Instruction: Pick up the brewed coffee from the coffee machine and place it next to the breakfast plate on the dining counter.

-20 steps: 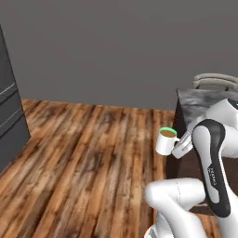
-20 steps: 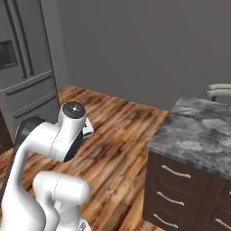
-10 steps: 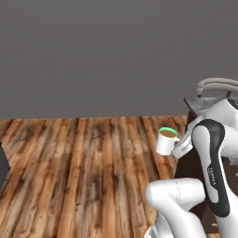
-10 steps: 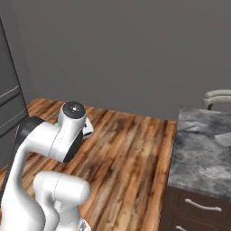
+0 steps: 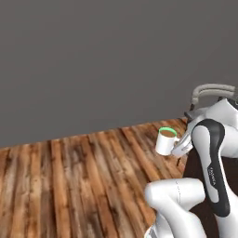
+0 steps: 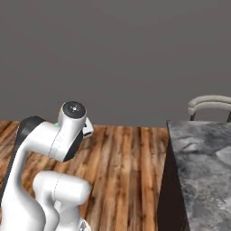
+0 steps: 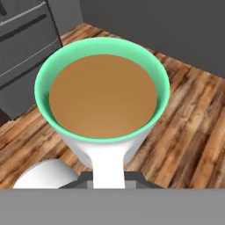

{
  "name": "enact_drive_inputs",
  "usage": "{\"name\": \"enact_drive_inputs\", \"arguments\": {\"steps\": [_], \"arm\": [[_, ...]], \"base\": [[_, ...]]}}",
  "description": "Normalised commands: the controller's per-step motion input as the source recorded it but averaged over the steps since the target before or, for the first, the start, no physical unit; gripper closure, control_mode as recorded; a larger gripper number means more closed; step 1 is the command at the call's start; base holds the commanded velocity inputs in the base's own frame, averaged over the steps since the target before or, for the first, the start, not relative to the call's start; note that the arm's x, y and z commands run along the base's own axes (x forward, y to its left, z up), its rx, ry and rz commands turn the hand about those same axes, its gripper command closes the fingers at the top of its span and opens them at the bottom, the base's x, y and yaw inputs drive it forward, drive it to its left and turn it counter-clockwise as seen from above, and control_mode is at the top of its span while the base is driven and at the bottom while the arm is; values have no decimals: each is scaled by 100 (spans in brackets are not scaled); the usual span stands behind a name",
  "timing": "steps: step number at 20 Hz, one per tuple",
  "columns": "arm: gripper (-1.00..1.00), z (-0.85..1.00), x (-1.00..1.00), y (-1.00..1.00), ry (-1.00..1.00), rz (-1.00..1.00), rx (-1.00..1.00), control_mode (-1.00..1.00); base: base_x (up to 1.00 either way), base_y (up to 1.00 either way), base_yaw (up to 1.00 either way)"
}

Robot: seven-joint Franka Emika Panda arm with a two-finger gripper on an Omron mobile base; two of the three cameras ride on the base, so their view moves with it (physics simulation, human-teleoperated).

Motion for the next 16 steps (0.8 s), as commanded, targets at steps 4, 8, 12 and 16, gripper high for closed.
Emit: {"name": "enact_drive_inputs", "arguments": {"steps": [4,8,12,16], "arm": [[100,0,0,0,0,0,0,100],[100,0,0,0,0,0,0,100],[100,0,0,0,0,0,0,100],[100,0,0,0,0,0,0,100]], "base": [[100,71,-47],[99,80,-46],[92,75,-45],[89,62,-46]]}}
